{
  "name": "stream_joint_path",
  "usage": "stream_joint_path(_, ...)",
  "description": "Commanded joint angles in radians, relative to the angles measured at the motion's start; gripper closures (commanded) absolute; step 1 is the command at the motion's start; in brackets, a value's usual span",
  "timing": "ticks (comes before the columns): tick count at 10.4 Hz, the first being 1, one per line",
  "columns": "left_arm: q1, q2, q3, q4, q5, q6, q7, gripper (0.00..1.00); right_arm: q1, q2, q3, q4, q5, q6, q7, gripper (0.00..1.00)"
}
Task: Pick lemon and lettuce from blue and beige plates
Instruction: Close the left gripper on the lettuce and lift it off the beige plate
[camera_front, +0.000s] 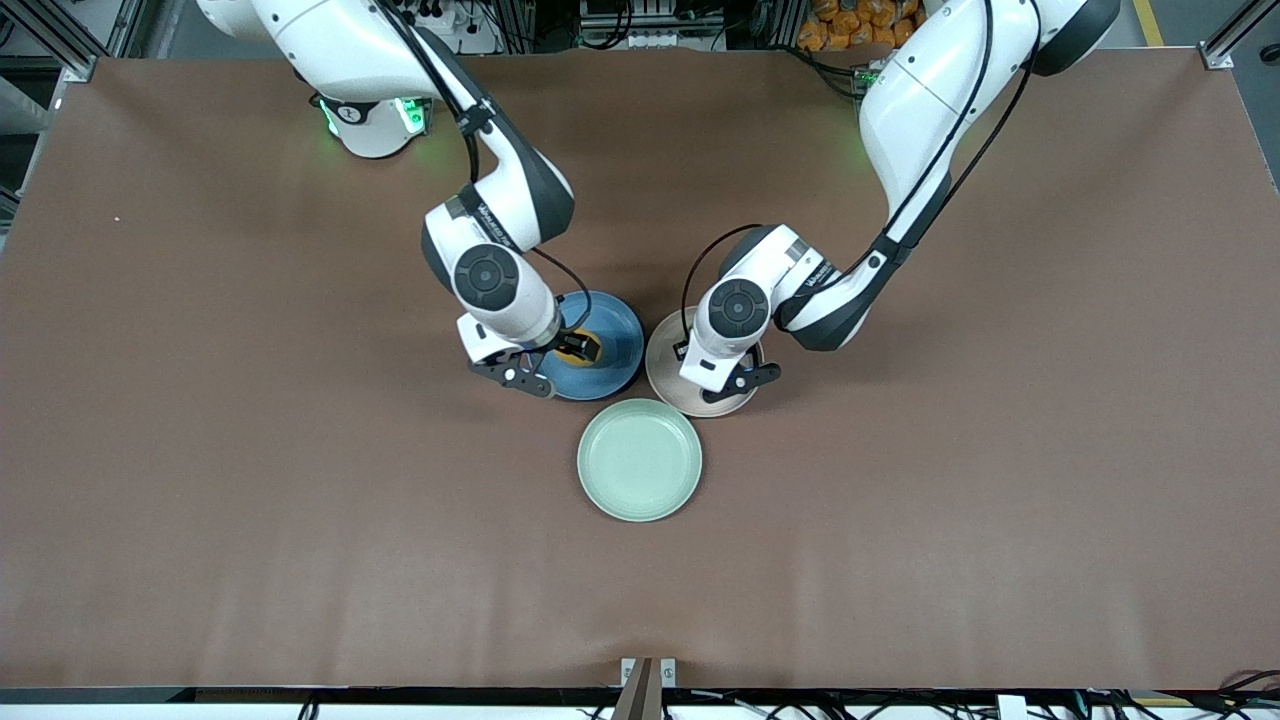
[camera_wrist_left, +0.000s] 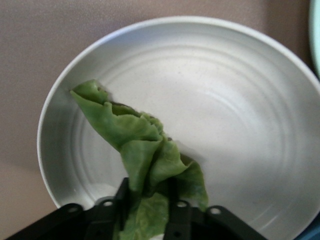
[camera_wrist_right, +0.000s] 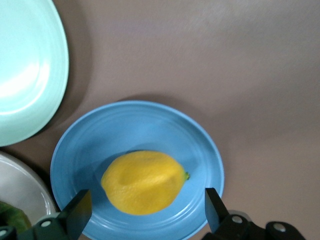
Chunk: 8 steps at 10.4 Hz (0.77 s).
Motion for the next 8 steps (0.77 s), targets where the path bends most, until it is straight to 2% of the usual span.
stream_joint_path(1,0.010,-0.041,-0.004,0.012,0.032,-0.052,-0.033,1.00,0.014,0.024,-0.003,0.010,0.007,0.012,0.022,0.00)
stream_joint_path(2,0.022,-0.078,-0.003,0.012,0.032,-0.096,-0.025,1.00,0.014,0.032,-0.003,0.011,0.007,0.017,0.022,0.00)
stream_joint_path(5,0.170,-0.225,-0.010,0.012,0.032,-0.210,0.145,1.00,0.016,0.059,-0.003,0.011,0.003,0.043,0.022,0.00)
stream_joint_path(8,0.363,-0.259,-0.015,0.012,0.032,-0.258,0.402,1.00,0.016,0.081,-0.003,0.008,0.003,0.073,0.022,0.00)
